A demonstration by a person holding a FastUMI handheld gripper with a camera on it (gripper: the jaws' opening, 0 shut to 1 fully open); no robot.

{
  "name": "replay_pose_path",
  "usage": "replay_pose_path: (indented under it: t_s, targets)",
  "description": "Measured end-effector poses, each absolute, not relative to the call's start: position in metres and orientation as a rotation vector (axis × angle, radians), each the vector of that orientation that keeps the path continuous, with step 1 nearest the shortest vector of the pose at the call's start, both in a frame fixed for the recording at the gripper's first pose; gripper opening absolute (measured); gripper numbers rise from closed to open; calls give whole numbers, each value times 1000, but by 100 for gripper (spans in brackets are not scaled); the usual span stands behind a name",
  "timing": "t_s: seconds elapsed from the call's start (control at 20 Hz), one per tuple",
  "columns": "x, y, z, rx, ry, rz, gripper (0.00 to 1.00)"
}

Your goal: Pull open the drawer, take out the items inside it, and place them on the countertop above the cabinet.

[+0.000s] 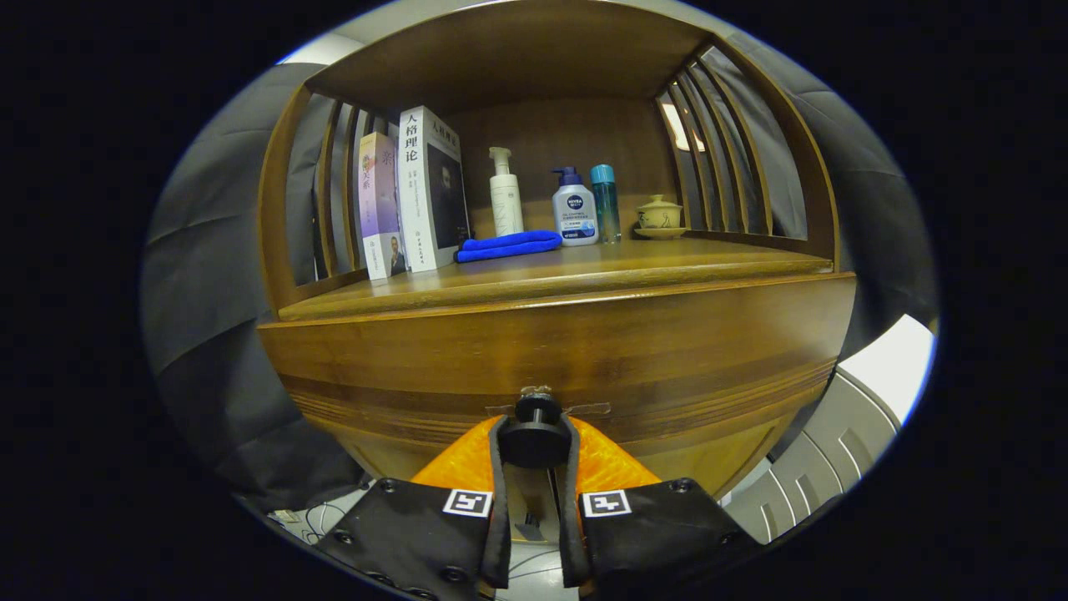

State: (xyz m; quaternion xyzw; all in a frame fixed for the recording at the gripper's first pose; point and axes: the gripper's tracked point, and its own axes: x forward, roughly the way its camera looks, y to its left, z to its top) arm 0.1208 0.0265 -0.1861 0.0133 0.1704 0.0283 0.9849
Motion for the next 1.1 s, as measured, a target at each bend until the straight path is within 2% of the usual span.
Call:
replay_pose_path:
  t_s: [1.1]
  targets:
    - [41,25,-183,-37,327,118,25]
